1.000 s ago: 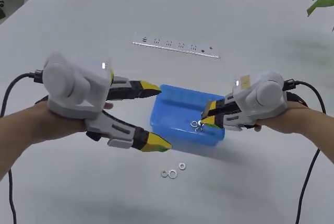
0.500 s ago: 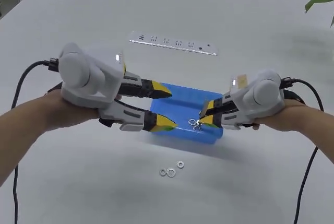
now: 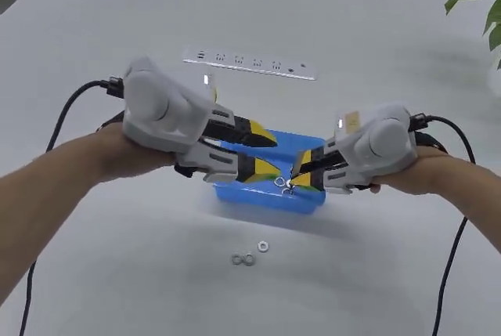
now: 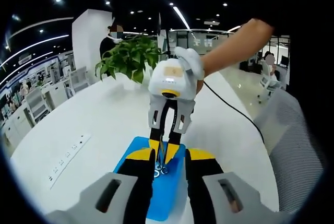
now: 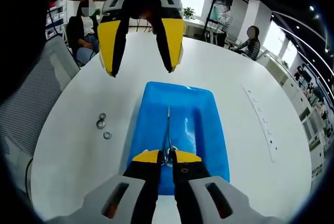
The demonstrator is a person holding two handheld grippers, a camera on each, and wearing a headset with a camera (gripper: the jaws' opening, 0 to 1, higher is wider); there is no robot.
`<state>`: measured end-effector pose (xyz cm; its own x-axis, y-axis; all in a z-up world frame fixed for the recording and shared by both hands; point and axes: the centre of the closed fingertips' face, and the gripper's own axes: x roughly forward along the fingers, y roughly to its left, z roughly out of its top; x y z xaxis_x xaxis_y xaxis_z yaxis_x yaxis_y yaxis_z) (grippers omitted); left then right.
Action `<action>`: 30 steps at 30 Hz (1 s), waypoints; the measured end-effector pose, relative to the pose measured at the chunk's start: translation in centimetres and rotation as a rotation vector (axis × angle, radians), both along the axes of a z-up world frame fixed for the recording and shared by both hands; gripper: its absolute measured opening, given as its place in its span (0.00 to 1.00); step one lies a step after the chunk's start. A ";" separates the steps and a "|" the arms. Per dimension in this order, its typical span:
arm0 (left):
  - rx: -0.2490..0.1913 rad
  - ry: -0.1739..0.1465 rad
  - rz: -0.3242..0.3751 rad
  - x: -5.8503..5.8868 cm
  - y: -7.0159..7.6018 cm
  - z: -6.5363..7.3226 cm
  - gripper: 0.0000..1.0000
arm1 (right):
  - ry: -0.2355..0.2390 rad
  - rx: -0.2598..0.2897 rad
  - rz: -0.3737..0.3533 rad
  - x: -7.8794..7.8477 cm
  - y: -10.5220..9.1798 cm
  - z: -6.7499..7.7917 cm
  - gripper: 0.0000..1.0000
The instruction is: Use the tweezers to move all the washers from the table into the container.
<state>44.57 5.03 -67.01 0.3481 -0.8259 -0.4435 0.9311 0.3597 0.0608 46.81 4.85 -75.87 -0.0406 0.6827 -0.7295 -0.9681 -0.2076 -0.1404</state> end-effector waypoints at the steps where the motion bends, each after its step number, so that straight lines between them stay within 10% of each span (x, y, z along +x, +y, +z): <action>1: 0.003 -0.003 -0.004 0.2 -0.2 -0.1 0.25 | -0.002 -0.001 0.001 0.0 0.0 0.0 0.09; 30: 0.046 -0.028 -0.053 2.0 -2.6 -1.5 0.05 | -0.022 -0.012 0.041 0.2 -0.3 -0.3 0.09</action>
